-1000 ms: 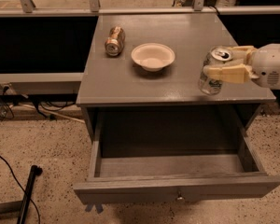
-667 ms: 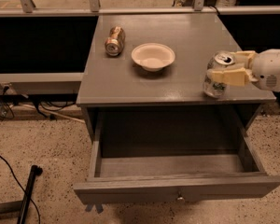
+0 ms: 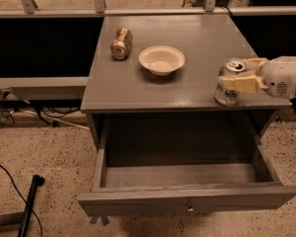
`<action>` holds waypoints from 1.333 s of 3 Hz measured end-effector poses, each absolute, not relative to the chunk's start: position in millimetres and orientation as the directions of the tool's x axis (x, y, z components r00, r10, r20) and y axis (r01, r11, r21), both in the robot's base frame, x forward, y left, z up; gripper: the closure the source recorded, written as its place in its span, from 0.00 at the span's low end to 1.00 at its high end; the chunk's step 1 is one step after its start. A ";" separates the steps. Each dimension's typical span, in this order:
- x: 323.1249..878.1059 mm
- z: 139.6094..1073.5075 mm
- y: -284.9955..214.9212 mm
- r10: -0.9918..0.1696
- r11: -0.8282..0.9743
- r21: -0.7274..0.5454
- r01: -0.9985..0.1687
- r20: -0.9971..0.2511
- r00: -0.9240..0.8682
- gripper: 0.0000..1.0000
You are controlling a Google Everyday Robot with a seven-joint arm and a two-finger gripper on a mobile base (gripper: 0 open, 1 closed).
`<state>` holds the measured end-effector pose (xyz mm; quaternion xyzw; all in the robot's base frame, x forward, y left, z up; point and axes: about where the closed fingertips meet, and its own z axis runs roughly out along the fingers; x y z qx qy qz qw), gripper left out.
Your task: Pick 7up can from top drawer and place on counter
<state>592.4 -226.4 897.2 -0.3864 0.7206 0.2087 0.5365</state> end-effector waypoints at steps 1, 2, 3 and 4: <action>592.8 897.3 -223.7 -0.333 0.611 -0.114 -0.784 -0.935 -0.124 0.35; 593.2 897.5 -221.1 -0.334 0.607 -0.114 -0.786 -0.935 -0.123 0.12; 593.5 897.6 -218.9 -0.334 0.605 -0.113 -0.788 -0.935 -0.121 0.00; 586.7 915.3 -232.4 -0.340 0.600 -0.169 -0.782 -0.939 -0.058 0.00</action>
Offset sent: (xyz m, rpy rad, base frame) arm 0.0004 0.0024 0.0001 0.0003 0.0000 0.0039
